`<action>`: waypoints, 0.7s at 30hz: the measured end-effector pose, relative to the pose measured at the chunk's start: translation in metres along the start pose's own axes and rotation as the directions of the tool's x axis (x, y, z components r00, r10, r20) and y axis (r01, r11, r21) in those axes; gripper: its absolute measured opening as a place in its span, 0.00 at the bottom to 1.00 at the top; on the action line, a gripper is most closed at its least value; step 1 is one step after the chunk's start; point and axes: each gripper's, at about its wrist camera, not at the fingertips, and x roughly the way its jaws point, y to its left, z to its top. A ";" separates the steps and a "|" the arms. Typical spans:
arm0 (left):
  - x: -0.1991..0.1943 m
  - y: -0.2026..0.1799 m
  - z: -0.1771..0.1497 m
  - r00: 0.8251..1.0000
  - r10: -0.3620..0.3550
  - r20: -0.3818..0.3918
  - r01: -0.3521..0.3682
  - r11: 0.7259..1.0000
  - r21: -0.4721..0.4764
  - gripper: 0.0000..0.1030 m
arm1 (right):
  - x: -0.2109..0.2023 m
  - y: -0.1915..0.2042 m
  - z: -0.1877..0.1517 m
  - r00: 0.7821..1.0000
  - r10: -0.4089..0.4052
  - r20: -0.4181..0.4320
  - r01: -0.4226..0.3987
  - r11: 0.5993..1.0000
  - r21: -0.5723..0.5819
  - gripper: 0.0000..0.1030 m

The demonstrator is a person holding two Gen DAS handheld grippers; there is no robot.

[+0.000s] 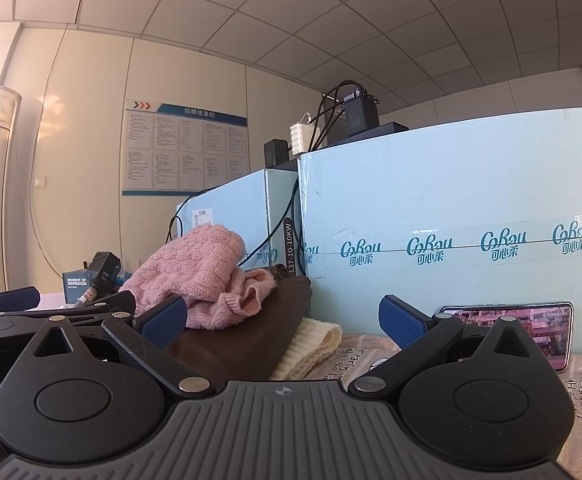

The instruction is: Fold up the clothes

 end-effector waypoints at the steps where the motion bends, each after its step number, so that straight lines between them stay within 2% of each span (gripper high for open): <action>1: 0.000 0.000 0.000 1.000 0.000 0.000 0.000 1.000 0.000 1.00 | 0.000 0.000 0.000 1.000 0.000 0.000 0.000 1.000 0.000 1.00; 21: -0.001 0.002 0.000 1.000 0.001 0.000 -0.001 1.000 -0.002 1.00 | 0.000 0.000 0.000 1.000 0.000 0.000 0.000 1.000 0.000 1.00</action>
